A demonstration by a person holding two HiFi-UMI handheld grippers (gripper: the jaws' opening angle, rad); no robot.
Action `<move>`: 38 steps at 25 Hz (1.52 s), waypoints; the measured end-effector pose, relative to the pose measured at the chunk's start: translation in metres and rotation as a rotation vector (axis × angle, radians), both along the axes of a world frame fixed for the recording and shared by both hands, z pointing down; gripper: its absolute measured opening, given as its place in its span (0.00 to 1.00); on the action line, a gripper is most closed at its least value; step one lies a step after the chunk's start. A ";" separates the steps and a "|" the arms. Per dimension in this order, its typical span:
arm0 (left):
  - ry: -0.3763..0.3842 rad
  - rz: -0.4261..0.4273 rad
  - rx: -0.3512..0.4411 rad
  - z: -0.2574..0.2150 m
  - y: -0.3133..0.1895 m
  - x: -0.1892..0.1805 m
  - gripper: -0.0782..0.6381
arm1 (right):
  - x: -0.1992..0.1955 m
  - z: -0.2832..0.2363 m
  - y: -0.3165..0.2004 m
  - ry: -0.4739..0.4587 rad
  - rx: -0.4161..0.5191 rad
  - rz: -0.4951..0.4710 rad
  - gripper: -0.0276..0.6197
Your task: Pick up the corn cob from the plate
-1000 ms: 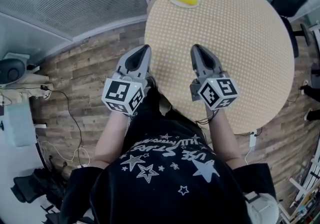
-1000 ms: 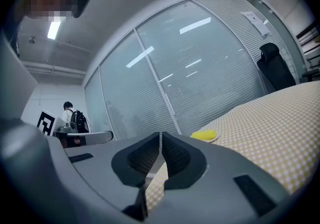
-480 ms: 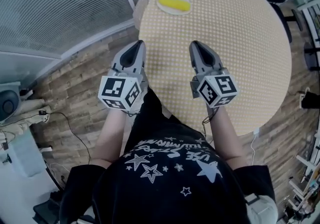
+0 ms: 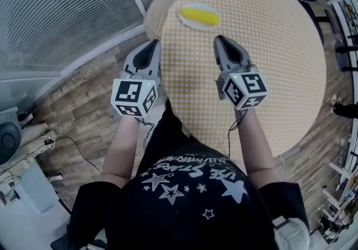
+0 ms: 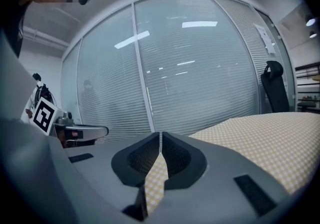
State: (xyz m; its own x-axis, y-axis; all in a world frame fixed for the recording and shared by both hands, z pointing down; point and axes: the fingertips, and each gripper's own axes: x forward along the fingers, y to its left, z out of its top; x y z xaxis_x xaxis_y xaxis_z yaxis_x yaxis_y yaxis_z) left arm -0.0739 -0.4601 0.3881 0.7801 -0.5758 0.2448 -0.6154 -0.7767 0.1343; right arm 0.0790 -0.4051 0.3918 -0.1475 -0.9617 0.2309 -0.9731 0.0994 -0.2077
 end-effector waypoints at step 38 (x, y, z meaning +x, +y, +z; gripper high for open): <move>-0.023 0.000 -0.130 0.076 -0.117 0.008 0.12 | 0.016 0.162 -0.147 0.550 -0.638 -0.566 0.51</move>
State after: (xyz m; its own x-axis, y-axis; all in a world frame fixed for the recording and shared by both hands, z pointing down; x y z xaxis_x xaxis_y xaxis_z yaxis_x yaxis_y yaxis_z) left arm -0.0662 -0.5772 0.4643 0.7737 -0.5377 0.3350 -0.6191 -0.7539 0.2198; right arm 0.0950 -0.5518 0.5540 -0.2617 -0.4564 0.8504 -0.7938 0.6030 0.0794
